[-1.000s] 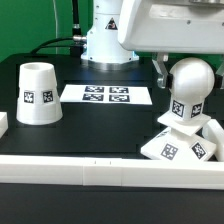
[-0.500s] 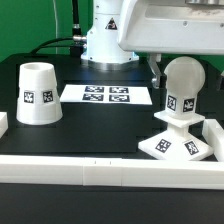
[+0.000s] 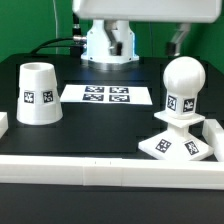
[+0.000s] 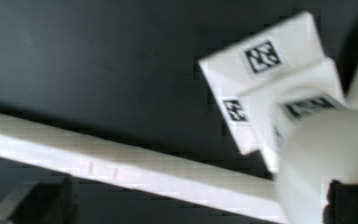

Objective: Assemble lamp

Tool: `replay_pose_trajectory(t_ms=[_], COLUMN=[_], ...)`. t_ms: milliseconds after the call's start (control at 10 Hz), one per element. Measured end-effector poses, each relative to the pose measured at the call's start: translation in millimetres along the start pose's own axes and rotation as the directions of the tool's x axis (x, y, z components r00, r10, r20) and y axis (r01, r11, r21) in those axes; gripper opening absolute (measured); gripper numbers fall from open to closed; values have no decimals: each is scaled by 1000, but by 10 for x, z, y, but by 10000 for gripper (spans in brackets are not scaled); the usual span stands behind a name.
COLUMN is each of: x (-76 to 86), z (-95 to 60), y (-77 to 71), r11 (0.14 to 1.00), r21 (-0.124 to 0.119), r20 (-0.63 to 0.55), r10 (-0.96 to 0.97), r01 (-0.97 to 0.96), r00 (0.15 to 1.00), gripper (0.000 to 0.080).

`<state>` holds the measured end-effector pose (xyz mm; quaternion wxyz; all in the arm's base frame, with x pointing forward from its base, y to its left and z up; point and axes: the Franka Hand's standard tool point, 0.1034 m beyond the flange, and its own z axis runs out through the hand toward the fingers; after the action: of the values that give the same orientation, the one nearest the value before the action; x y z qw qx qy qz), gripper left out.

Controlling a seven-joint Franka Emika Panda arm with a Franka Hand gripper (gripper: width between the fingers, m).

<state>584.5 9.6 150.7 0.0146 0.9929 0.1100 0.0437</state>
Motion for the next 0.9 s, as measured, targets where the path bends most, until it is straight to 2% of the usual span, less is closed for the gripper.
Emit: replay_pose_trajectory(t_ms=[100, 500, 600, 700, 800, 900], x=[-93, -95, -140, -375, -709, -908], z=[70, 82, 95, 138, 160, 173], y=[98, 69, 103, 221, 413, 595], r11=[1000, 1000, 999, 997, 992, 990], r21=[-4, -2, -2, 2, 23, 26], r20=[2, 6, -2, -2, 17, 30], r10=[5, 3, -37, -81, -124, -139], r01=[-5, -3, 37, 81, 124, 138], r00=[1000, 1000, 999, 997, 992, 990], gripper=[699, 699, 699, 699, 699, 699])
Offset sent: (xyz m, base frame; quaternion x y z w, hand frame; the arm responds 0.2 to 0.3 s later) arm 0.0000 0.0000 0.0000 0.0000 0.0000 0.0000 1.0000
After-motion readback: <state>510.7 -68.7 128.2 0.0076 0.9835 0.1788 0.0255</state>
